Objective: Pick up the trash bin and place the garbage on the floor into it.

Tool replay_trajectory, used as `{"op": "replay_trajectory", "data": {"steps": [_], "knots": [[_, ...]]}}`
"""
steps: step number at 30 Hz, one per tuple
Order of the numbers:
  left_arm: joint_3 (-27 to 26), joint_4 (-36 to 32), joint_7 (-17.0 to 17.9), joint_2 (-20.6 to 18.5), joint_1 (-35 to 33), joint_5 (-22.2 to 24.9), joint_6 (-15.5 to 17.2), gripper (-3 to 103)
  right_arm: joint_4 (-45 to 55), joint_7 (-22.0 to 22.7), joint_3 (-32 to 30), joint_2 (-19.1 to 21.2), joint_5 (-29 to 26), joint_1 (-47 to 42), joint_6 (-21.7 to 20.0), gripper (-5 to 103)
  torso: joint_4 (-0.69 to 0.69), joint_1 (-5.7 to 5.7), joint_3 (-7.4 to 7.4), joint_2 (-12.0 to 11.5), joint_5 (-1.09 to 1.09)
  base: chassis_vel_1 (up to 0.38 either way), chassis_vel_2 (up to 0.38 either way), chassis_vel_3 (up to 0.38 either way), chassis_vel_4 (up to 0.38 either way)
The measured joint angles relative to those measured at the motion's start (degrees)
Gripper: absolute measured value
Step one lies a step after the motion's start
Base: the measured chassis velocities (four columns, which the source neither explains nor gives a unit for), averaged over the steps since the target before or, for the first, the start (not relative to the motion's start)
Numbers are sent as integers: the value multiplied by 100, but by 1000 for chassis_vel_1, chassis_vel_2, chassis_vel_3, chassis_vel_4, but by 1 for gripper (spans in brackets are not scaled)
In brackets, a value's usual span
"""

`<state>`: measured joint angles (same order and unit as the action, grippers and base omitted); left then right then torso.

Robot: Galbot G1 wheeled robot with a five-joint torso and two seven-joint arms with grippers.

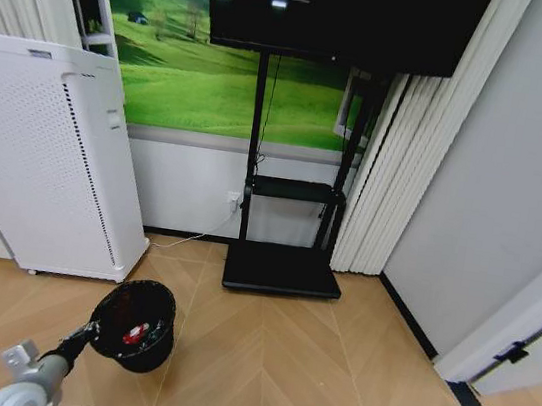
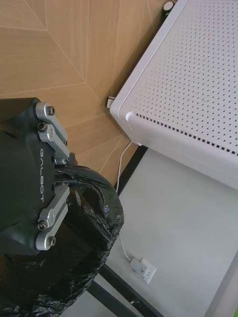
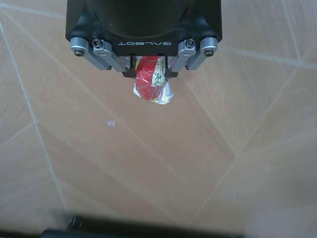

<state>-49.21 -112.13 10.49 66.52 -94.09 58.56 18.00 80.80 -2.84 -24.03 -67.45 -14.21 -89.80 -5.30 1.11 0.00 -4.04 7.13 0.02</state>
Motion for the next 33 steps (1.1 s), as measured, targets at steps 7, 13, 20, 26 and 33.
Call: {"op": "replay_trajectory", "data": {"steps": [7,13,20,26,33], "knots": [[887,392,78,-603,572,-11,-32,7,1625,-273,-545,255,-872,-444,466,28,4,0,0,0,-6,0,0,0,0],[1466,750,-296,-1040,963,-26,-194,7,2838,-435,-366,764,-1409,-289,425,28,-7,0,0,0,-2,0,0,0,0],[2955,1361,-721,-1468,2251,78,-374,7,3398,-1205,-146,640,-1644,-301,761,28,5,0,0,0,2,0,0,0,0],[4352,1786,-974,-1248,3153,-3,-409,7,3391,-1685,-81,541,-1666,-359,1020,28,1,0,0,0,-2,0,0,0,0],[4836,1916,-1055,-1077,3427,-31,-436,7,3376,-1740,-63,536,-1662,-356,1056,28,2,0,0,0,0,0,0,0,0]]}}
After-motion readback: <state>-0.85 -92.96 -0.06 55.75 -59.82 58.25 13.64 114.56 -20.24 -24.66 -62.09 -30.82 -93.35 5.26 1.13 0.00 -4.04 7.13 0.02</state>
